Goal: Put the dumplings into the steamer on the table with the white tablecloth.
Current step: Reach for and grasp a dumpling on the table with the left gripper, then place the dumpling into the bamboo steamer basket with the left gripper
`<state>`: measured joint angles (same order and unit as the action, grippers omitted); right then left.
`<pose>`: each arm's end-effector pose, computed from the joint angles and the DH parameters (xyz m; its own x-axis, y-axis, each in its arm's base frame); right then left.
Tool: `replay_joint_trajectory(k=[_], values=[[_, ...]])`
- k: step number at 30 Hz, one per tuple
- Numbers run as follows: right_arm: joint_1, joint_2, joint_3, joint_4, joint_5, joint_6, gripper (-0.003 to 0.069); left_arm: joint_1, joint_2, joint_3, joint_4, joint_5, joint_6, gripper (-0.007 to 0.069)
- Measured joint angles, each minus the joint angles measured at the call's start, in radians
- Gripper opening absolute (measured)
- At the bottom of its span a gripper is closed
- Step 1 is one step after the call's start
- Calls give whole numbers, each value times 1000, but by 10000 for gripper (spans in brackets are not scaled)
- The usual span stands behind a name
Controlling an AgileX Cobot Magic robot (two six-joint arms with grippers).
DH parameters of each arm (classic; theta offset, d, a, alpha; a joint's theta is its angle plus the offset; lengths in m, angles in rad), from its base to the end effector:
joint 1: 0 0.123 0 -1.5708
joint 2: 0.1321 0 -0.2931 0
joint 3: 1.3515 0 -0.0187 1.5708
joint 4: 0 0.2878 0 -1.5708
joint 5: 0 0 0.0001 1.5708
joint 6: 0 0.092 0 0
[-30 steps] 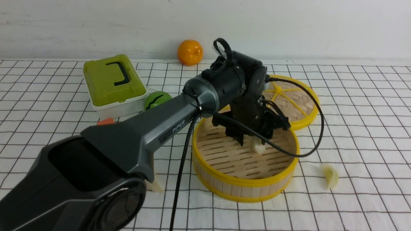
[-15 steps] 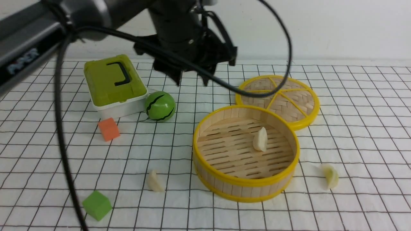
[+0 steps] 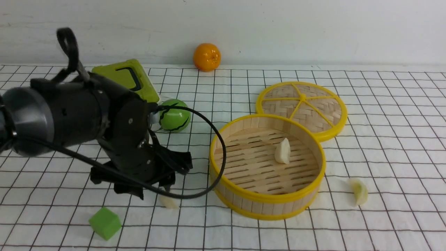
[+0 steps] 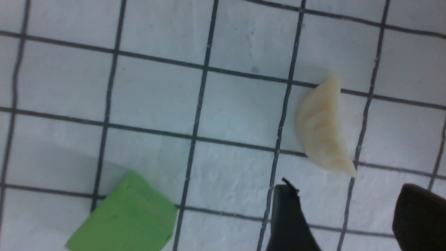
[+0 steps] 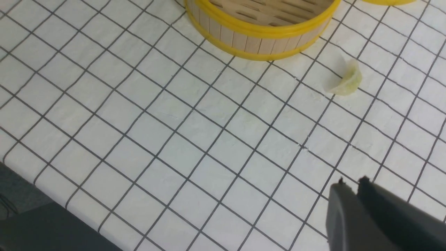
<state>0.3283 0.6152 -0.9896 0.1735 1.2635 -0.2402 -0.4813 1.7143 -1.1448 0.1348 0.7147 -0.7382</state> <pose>0.0876 0.0458 0.4021 -0.5861 -0.3936 -0.7082 -0.5455 0.8380 -0.0143 0.3381 -0.1674 0.2029 -0.9194 -0.1874 -0.3457 -0.1416 0.9779 -0.1536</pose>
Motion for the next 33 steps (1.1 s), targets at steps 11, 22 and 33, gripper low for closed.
replay_joint_trajectory(k=[11,22,33], values=[[1,0,0,7,0,0,67,0,158,1,3,-135,-34,351],[1,0,0,7,0,0,76,-25,136,-127,20,13,94,174],[1,0,0,8,0,0,83,-181,181,-610,-65,187,264,174]])
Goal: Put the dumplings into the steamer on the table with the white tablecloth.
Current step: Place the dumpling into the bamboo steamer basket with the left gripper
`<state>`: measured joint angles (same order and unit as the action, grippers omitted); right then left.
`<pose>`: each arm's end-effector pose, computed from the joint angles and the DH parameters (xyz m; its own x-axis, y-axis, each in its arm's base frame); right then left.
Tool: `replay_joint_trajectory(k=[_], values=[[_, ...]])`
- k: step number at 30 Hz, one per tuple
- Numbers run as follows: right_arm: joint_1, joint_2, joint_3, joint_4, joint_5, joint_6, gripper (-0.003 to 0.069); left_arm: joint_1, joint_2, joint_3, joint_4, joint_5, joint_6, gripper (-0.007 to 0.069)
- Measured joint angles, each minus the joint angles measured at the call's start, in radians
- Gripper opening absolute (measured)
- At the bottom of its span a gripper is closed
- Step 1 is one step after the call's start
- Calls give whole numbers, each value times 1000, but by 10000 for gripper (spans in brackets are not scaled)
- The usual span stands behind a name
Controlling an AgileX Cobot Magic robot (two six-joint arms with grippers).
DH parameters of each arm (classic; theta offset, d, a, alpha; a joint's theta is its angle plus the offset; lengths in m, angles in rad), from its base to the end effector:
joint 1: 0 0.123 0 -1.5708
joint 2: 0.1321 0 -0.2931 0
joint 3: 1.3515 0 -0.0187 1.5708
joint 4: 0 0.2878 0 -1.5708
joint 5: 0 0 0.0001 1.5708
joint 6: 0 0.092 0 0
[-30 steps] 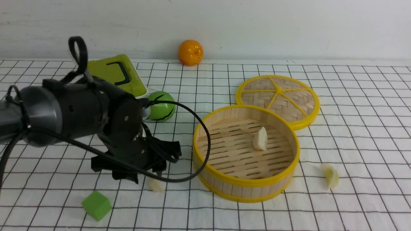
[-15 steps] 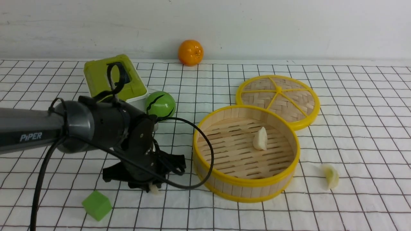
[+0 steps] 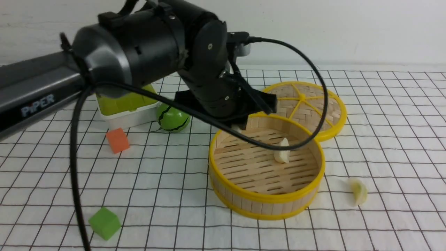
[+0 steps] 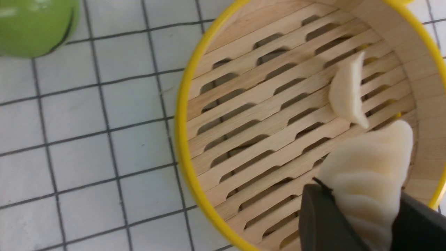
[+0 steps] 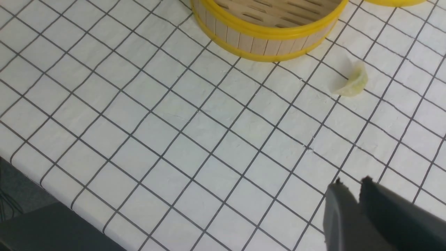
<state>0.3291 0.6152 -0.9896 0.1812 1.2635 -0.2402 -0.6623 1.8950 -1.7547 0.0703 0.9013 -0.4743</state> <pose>0.0873 0.0465 0.4022 -0.5860 -0.3915 -0.7095 -0.5490 0.8358 -0.0077 0.3743 -0.2854 0.3146 -0.8300 0.1187 -0.5450 0.2667 0.9426 -0.2009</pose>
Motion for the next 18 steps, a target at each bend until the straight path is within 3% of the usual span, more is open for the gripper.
replay_joint_trajectory(k=[18], values=[[0,0,0,-1,0,0,87,0,358,-165,-1,-151,13,174]])
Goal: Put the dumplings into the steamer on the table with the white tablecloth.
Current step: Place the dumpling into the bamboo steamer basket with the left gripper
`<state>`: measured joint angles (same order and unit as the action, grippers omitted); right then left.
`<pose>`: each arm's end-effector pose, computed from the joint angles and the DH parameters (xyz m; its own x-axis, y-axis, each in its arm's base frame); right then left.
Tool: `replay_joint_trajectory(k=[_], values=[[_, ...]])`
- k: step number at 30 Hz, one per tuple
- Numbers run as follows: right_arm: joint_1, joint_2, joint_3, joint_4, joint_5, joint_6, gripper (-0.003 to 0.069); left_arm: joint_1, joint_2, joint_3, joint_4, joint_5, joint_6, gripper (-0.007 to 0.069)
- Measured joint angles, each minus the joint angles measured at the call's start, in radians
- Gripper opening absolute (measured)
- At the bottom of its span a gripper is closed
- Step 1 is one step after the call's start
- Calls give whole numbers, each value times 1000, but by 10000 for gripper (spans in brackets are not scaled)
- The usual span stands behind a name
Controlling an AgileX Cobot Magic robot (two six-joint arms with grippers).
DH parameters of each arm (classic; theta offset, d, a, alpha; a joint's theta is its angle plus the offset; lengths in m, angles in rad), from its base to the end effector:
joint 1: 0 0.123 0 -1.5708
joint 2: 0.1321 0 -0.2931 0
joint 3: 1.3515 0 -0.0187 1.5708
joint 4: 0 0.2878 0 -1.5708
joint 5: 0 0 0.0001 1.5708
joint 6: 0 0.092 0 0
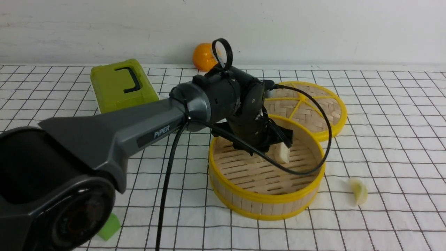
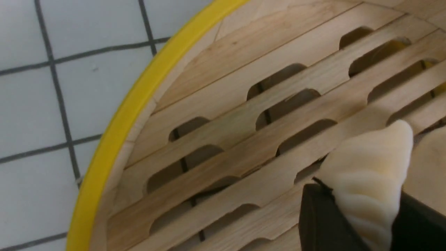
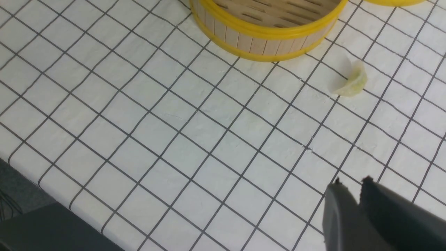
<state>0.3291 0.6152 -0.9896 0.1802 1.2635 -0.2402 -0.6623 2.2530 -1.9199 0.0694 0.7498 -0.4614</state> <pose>0.0873 0.0464 0.4022 -0.5860 -0.3918 -0.7093 -0.5487 0.8360 -0.0085 0.4339 -0.3328 0.1951 -0.8433 0.1520 -0.5154 0.2807 0.9426 -0.1812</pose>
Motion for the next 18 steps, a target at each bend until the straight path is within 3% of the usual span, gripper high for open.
replay_joint_trajectory(k=[5,8,14,18], values=[[0,0,0,0,-13,0,92,0,22,-7,1,12,0,180],[0,0,0,0,-27,0,92,0,24,-17,1,30,0,237],[0,0,0,-13,-71,22,93,0,1,-162,50,254,20,397],[0,23,0,-108,-111,123,93,0,-73,-305,70,410,101,424]])
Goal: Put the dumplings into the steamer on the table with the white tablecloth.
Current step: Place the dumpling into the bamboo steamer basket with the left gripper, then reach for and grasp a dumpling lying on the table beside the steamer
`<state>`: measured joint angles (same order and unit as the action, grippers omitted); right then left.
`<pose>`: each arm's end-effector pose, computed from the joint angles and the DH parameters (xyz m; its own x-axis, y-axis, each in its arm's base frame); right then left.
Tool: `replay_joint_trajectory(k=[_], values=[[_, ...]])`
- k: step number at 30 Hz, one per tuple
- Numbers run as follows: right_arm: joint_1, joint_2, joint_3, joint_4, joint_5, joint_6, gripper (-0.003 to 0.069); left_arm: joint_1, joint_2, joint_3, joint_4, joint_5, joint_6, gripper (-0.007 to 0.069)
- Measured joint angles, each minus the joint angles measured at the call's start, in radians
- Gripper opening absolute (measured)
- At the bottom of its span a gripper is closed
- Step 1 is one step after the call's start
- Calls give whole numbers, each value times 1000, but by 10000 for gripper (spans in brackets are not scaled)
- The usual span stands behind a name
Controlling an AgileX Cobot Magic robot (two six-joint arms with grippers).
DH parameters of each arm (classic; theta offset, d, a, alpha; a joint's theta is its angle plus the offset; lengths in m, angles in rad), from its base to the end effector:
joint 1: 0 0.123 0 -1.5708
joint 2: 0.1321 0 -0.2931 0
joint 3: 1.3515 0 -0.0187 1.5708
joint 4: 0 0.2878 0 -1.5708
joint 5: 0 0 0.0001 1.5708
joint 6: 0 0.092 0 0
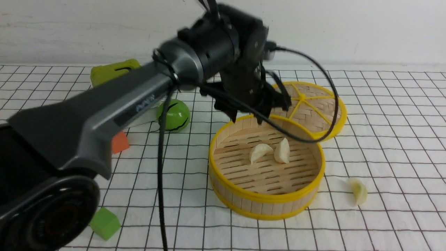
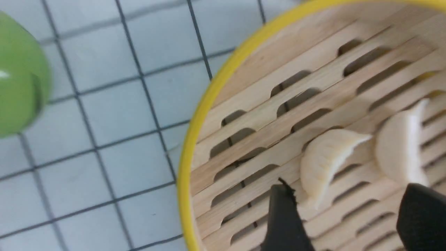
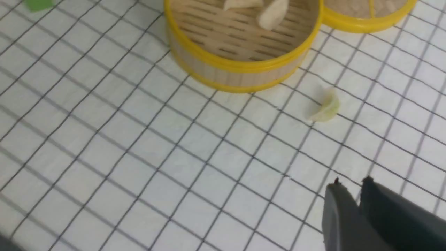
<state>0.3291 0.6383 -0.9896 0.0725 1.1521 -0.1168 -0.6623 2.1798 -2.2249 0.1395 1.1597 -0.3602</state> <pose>0.1037 0.0419 0.4062 -0.5841 -0.2914 -0.7575 -0.4224 0.9061 -0.0229 0.4236 -0.3155 0.3177 -0.8096 0.2547 -0.5288 0.3303 0.9424 -0.0519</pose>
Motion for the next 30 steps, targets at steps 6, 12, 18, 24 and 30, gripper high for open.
replay_joint_trajectory(k=[6,12,18,24,30], values=[[0,180,0,-229,-94,260,95,0,-245,-19,21,80,105,350],[0,394,1,-177,-178,304,97,0,-501,243,126,80,104,164],[-15,598,1,-146,-314,307,96,0,-784,652,151,71,51,15],[-123,840,-32,-5,-362,232,125,0,-1017,1042,107,-9,37,-12],[-205,992,-87,138,-392,83,285,0,-1178,1278,51,-33,33,-12]])
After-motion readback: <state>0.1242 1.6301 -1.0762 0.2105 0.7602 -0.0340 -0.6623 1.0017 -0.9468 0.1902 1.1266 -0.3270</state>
